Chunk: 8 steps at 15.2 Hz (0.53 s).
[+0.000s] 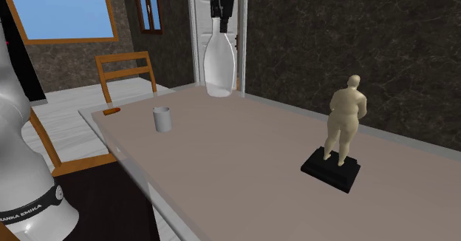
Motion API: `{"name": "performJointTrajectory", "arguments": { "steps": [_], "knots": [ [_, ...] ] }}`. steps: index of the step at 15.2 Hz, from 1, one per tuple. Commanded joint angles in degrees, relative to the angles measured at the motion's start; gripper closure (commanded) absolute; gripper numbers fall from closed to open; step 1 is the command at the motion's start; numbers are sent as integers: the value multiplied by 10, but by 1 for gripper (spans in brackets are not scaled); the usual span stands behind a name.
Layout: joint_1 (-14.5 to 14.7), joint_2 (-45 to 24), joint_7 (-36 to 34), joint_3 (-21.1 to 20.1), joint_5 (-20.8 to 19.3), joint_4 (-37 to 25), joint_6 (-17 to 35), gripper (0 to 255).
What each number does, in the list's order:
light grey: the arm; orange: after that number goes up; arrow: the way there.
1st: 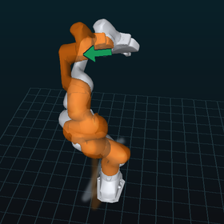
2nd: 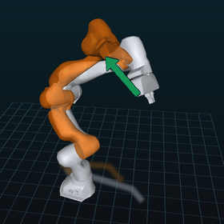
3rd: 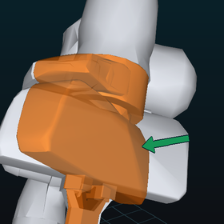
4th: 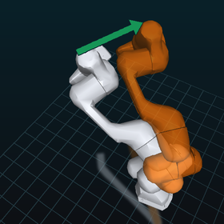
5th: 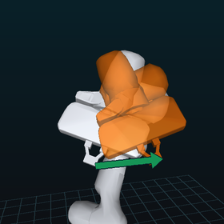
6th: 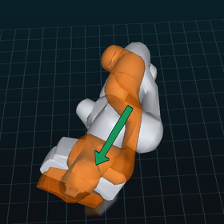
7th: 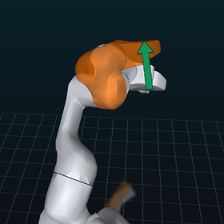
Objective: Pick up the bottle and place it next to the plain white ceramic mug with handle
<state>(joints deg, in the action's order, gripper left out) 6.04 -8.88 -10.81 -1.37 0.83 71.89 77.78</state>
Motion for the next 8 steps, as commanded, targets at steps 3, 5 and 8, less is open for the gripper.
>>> {"name": "performJointTrajectory", "arguments": {
  "steps": [3, 5, 8],
  "knots": [
    [25, 37, -45, -19, 1, 24, -13, 255],
    [38, 49, -69, -29, 2, 24, -24, 255],
    [57, 63, -105, -46, 5, 18, -43, 255]
  ]
}}
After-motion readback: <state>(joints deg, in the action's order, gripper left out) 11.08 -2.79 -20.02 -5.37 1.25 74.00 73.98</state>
